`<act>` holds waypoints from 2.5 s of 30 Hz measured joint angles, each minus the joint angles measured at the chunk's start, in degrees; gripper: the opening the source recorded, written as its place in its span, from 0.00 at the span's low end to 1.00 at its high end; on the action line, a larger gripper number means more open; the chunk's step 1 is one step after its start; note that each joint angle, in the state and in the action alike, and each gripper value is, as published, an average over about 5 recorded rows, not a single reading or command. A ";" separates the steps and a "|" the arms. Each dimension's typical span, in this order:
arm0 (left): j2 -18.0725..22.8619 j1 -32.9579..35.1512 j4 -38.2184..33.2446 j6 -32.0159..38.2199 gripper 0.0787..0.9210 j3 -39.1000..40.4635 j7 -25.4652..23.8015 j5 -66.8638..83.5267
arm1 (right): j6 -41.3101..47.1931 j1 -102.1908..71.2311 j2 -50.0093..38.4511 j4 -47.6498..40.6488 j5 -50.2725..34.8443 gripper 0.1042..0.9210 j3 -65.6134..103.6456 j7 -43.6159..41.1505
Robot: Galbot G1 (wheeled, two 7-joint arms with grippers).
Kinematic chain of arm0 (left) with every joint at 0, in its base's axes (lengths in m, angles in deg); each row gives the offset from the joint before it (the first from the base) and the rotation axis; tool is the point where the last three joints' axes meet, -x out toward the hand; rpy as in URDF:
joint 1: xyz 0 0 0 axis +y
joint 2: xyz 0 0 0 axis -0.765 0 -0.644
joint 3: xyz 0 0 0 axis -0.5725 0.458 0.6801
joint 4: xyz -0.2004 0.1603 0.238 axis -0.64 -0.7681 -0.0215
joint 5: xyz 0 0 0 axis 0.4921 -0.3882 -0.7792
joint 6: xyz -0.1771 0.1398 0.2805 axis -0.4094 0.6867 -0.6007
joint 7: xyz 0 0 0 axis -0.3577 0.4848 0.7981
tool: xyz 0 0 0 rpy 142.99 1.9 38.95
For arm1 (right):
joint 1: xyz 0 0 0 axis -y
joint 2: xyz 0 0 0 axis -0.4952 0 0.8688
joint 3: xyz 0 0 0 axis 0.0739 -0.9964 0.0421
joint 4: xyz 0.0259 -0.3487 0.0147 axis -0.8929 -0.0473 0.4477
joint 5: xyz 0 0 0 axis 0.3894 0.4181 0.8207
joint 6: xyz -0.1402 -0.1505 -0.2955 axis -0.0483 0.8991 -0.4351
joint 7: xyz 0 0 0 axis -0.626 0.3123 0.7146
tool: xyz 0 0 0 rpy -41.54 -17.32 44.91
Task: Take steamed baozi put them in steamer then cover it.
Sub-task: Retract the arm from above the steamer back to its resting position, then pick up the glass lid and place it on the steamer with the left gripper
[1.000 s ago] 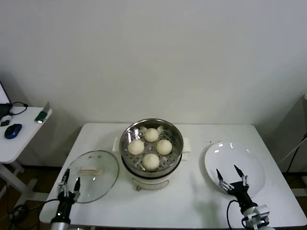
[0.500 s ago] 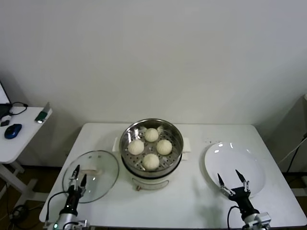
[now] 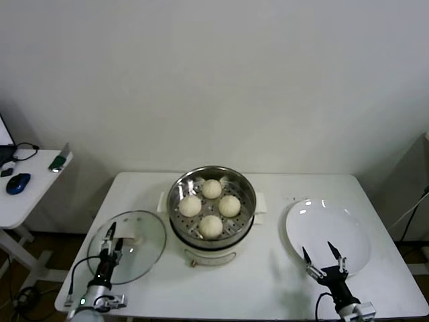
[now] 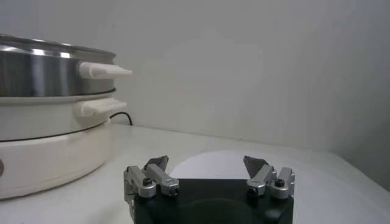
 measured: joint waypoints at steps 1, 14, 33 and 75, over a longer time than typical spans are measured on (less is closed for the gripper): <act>-0.09 -0.07 0.04 -0.16 0.75 0.07 -0.15 -0.01 | -0.06 -0.02 0.02 -0.07 0.07 0.88 -0.01 0.00; -0.03 -0.20 0.40 -1.60 0.31 0.90 -1.32 -0.17 | -0.31 0.05 0.47 -0.26 0.88 0.88 -0.45 -0.02; -3.52 1.25 -7.27 -4.56 0.07 -0.43 -5.50 6.76 | 0.44 0.23 0.42 -0.19 2.41 0.88 -0.10 0.89; -11.01 -16.78 -37.41 -37.40 0.07 27.40 -36.64 12.30 | 0.98 3.18 0.44 -0.58 3.97 0.88 0.14 1.13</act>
